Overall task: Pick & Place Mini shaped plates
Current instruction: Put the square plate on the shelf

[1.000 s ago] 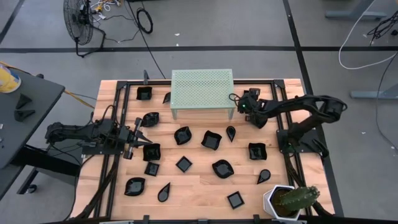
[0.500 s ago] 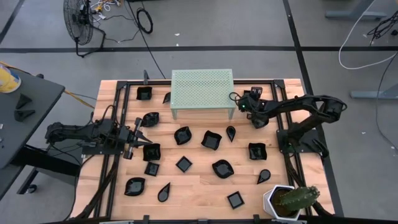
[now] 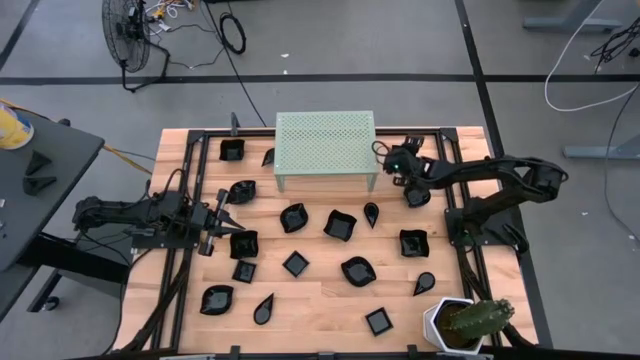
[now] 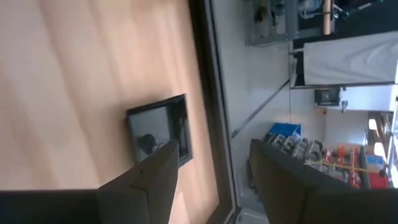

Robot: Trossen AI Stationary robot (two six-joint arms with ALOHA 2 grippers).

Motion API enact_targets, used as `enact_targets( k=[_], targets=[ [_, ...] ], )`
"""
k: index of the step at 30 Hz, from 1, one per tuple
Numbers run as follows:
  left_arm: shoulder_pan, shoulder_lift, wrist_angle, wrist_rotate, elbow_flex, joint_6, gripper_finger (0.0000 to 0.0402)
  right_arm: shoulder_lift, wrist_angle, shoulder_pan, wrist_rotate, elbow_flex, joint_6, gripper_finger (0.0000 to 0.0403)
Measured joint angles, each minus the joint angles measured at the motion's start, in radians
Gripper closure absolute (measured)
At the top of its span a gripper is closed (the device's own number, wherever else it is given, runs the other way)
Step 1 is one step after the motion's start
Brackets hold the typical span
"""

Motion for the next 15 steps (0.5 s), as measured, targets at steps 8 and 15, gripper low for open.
enact_targets(
  k=[8,15],
  targets=[
    [0.000,0.000,0.000,0.000,0.000,0.000,0.0378,0.019,0.086,-0.010,0.012,-0.007,0.001,0.0202],
    [0.000,0.000,-0.001,0.000,0.000,0.000,0.0378,0.093,0.125,-0.010,0.065,-0.013,0.001,0.0202]
  ],
)
